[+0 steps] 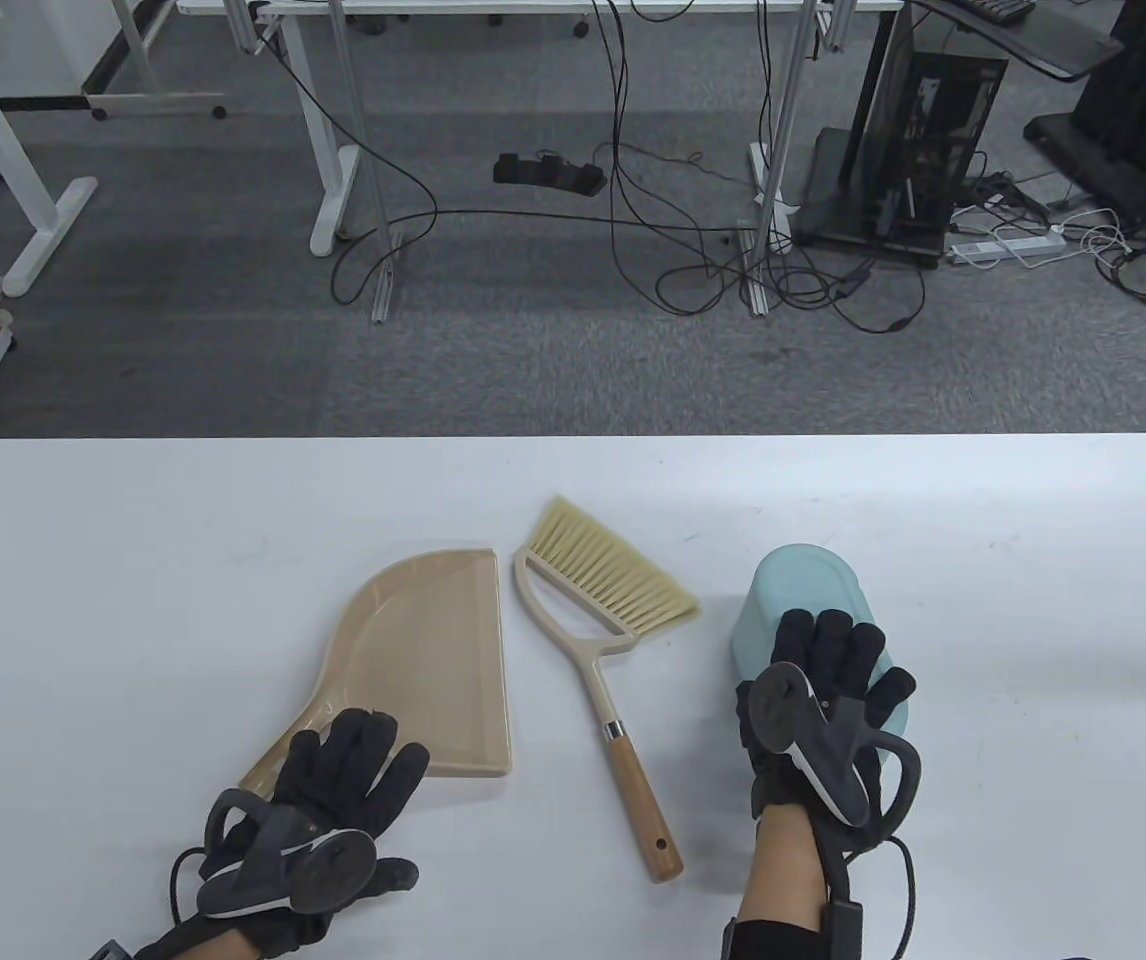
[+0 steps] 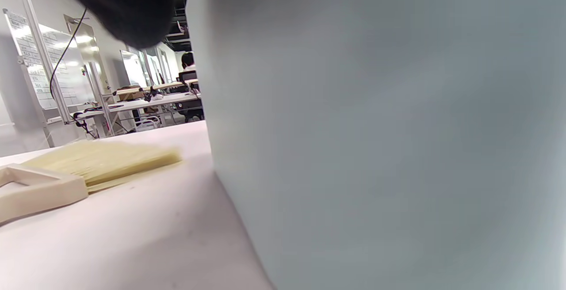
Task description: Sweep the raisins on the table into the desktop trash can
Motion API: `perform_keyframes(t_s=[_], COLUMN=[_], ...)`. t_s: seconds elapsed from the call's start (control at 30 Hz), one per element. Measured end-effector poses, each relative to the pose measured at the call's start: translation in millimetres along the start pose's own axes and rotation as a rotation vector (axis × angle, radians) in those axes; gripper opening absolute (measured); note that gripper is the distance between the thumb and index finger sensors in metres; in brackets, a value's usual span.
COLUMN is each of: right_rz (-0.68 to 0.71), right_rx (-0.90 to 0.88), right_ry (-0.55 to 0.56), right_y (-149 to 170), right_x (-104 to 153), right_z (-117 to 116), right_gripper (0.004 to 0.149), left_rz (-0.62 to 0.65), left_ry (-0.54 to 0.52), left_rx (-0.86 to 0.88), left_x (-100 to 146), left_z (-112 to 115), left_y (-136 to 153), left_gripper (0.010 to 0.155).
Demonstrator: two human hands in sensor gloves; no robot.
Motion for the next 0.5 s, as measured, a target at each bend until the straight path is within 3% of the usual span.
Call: perform_keyframes(t_s=[0.4,0.5], right_rz=[0.060,0.125], right_rx=[-0.084,-0.109], right_ry=[-0.059,0.004], right_y=[1.0,-6.6], right_x=[2.6,11.5], right_z=[2.3,9.1], right_gripper=[0.082,0.084], left_rz=[-0.008,-0.003], left_ry=[-0.008,0.013], left_rx=[0.018,0.012], left_x=[-0.8,-3.3], left_z=[-1.1,4.3], left_y=[3.0,2.4], left_gripper=[0.097,0.097])
Point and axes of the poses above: the tracker on the back of each hand, its own y axis roughly to the little-finger side, its own x axis roughly from the fingertips to the wrist, z = x × y, the point moved 3 cm from there along -x, roughly from the wrist to the fingertips, and after that the axes turned 3 degrees about -z, right-handed, at the moved point
